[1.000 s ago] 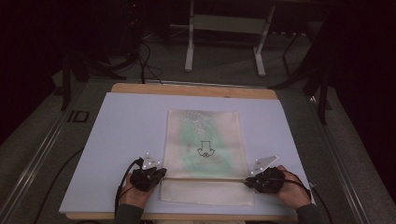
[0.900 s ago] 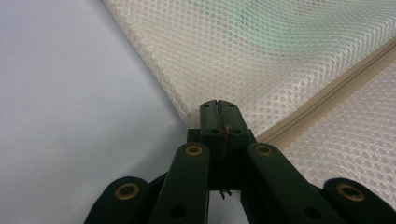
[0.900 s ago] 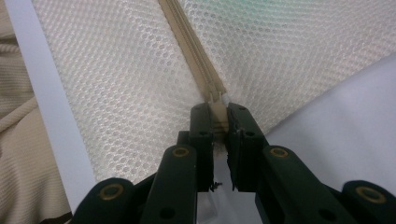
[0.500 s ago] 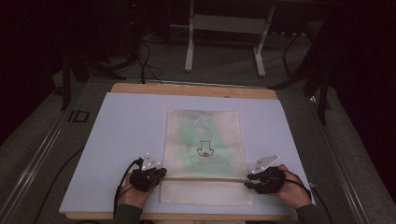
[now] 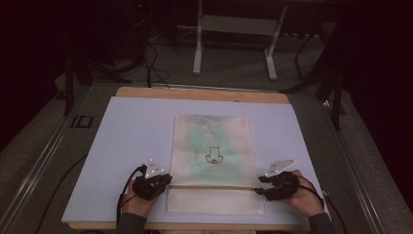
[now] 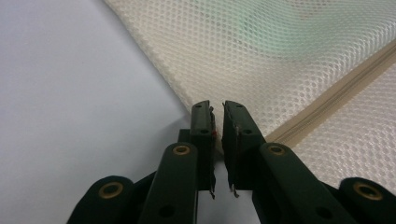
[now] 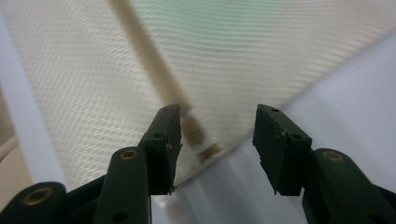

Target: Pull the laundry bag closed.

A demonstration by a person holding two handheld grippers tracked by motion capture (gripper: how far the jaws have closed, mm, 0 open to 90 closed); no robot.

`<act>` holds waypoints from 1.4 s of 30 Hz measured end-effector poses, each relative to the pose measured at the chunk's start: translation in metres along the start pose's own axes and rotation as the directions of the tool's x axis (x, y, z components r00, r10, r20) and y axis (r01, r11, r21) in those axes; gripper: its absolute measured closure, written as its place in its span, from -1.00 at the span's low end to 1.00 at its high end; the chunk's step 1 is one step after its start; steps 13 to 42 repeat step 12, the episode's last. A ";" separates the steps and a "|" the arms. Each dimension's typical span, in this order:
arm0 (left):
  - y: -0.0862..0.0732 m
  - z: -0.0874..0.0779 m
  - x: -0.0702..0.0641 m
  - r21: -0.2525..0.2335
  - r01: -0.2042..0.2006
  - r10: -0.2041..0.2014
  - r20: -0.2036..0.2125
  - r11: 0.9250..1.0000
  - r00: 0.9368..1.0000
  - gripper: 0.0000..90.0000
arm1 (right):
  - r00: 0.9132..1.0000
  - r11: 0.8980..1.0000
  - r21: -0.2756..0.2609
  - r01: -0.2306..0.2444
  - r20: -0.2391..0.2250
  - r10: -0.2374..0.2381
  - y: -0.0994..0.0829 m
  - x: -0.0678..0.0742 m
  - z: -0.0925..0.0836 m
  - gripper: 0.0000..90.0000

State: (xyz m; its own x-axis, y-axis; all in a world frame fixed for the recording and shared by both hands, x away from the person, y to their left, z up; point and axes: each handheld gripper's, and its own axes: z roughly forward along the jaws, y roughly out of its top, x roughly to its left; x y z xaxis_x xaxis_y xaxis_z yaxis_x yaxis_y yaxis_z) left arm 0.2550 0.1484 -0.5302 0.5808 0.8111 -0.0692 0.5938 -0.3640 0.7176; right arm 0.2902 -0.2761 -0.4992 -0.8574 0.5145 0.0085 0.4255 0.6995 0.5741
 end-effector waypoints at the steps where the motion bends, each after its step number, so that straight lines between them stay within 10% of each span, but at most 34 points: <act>1: 0.000 -0.001 0.001 -0.008 0.003 -0.003 -0.005 1.000 1.000 0.79 | 1.000 0.999 -0.024 -0.025 0.008 0.025 -0.001 -0.003 -0.002 0.13; 42: -0.002 -0.003 0.008 -0.009 0.032 -0.032 -0.041 0.999 0.999 0.77 | 0.996 0.996 -0.057 -0.074 0.045 0.076 -0.007 -0.012 -0.002 0.12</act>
